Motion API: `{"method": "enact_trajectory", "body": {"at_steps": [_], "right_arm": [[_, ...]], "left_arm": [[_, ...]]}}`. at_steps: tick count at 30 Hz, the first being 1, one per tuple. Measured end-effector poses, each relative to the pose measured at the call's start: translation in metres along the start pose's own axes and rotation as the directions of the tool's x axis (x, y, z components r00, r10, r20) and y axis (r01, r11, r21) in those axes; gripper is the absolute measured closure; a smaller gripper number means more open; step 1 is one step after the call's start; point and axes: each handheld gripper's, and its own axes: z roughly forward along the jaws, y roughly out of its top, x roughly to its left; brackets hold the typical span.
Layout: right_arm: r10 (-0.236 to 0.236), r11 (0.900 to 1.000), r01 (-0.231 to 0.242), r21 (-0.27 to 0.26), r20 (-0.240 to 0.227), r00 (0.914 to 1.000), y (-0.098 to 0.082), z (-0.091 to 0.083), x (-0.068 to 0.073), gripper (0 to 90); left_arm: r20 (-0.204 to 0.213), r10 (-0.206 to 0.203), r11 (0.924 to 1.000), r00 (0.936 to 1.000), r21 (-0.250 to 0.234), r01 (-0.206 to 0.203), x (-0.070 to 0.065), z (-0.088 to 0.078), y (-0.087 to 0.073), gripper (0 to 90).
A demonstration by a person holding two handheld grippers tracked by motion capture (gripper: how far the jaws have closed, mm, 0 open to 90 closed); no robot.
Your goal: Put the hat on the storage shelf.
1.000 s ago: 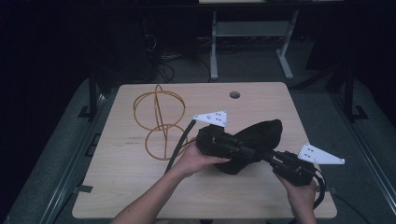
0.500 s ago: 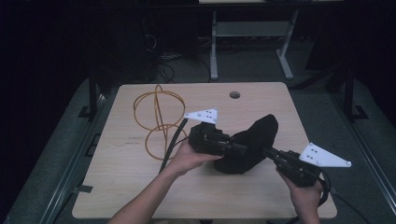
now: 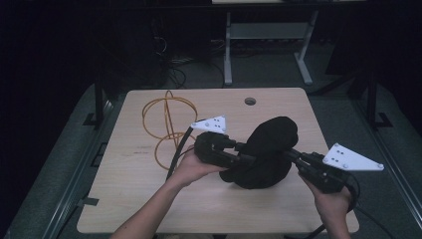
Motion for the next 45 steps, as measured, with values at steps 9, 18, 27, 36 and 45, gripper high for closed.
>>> {"method": "enact_trajectory", "body": {"at_steps": [9,18,27,36,45], "right_arm": [[0.013,1.0,-0.013,0.008,0.004,0.9999,0.013,-0.006,-0.009,87.9],[0.025,1.0,-0.025,-0.002,0.019,0.9995,0.027,-0.012,-0.02,87.9],[0.04,0.999,-0.041,0.01,0.005,0.9992,0.043,-0.006,-0.029,87.8],[0.047,0.999,-0.047,0.015,-0.024,0.9986,0.058,0.004,-0.036,87.8],[0.045,0.999,-0.045,0.02,-0.041,0.9981,0.073,0.014,-0.042,87.8]], "left_arm": [[-0.083,0.03,0.9996,0.9961,0.003,-0.03,-0.008,-0.022,-0.006,40.6],[-0.17,0.067,0.9956,0.9832,0.076,-0.055,-0.014,-0.038,-0.026,38.4],[-0.235,0.089,0.9888,0.968,0.138,-0.057,-0.019,-0.045,-0.055,35.5],[-0.285,0.119,0.9797,0.9511,0.189,-0.066,-0.02,-0.052,-0.079,33.4],[-0.313,0.122,0.9729,0.9419,0.226,-0.051,-0.017,-0.054,-0.105,29.9]]}}
